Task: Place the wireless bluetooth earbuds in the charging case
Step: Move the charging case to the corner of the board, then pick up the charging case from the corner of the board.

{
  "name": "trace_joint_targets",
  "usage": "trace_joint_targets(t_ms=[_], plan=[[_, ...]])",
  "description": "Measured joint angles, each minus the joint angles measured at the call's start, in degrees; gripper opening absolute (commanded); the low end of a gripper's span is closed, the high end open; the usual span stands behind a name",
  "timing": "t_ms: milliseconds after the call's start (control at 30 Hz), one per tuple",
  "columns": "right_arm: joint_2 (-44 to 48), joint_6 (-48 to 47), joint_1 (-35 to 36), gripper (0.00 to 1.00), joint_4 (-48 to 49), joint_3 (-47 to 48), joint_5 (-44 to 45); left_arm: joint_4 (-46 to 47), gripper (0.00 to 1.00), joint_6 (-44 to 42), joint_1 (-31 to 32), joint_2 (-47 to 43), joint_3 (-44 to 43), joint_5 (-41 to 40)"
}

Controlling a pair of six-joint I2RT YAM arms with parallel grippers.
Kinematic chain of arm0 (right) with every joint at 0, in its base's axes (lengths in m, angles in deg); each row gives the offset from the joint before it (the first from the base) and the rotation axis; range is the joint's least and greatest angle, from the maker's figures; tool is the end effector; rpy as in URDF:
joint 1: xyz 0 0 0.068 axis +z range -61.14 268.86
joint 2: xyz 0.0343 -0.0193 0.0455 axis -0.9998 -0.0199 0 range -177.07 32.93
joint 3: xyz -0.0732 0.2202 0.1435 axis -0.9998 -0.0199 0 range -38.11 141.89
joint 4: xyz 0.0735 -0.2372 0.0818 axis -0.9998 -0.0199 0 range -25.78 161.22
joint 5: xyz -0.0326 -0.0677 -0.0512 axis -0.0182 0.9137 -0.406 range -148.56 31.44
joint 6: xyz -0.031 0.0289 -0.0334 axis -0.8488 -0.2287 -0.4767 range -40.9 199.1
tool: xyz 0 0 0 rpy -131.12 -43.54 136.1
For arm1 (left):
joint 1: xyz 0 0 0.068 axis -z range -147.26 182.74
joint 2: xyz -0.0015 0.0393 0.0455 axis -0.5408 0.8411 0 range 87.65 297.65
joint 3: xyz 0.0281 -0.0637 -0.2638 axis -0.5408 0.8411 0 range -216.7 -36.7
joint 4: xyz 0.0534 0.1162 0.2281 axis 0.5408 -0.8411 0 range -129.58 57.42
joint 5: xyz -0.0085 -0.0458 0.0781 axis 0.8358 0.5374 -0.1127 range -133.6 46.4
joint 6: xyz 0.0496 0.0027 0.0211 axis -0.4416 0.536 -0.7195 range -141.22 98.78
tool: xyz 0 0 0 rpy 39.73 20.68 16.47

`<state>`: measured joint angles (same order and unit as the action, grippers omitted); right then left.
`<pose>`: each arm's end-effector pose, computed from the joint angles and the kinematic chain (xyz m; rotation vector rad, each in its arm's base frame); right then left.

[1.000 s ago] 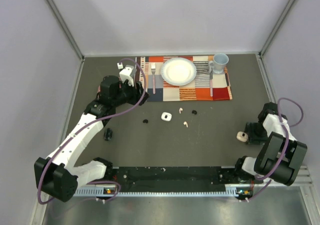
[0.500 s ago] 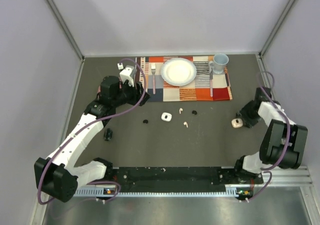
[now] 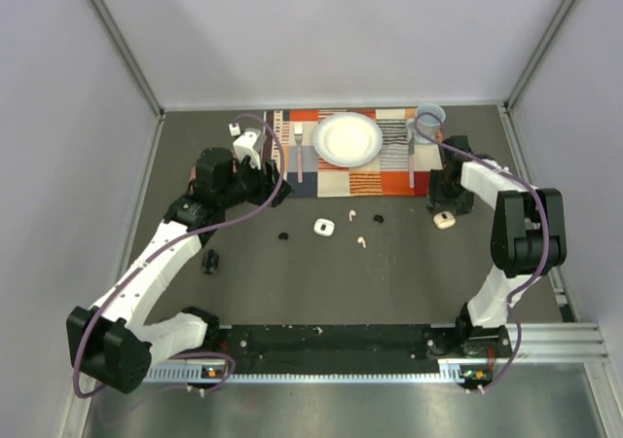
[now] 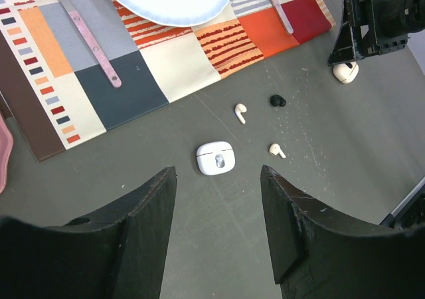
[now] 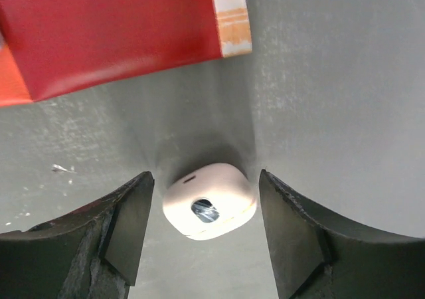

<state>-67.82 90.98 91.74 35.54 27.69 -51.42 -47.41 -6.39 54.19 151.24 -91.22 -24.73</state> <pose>0.3404 0.0126 0.1785 0.2484 2.7778 -0.1114 0.2308 -0.1030 0.3269 0.3359 2.0116 -0.7310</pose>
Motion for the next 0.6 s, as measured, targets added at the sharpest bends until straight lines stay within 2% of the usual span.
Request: trace_joint_targets(t_ms=[100, 233, 400, 600], plan=[[0.28, 0.94, 0.68, 0.77, -1.57, 0.31, 4.13, -0.24, 0.58, 0.00, 0.00, 0.00, 0.00, 0.04], [3.04, 6.21, 0.66, 0.81, -1.90, 0.79, 6.60, -0.26, 0.58, 0.00, 0.00, 0.07, 0.00, 0.37], [9.05, 19.93, 0.68, 0.81, -1.29, -0.35, 5.84, -0.22, 0.57, 0.04, -0.04, 1.03, 0.00, 1.99], [11.21, 35.69, 0.68, 0.80, -1.09, -10.03, 5.75, -0.22, 0.57, 0.07, -0.04, 1.33, 0.00, 2.97]])
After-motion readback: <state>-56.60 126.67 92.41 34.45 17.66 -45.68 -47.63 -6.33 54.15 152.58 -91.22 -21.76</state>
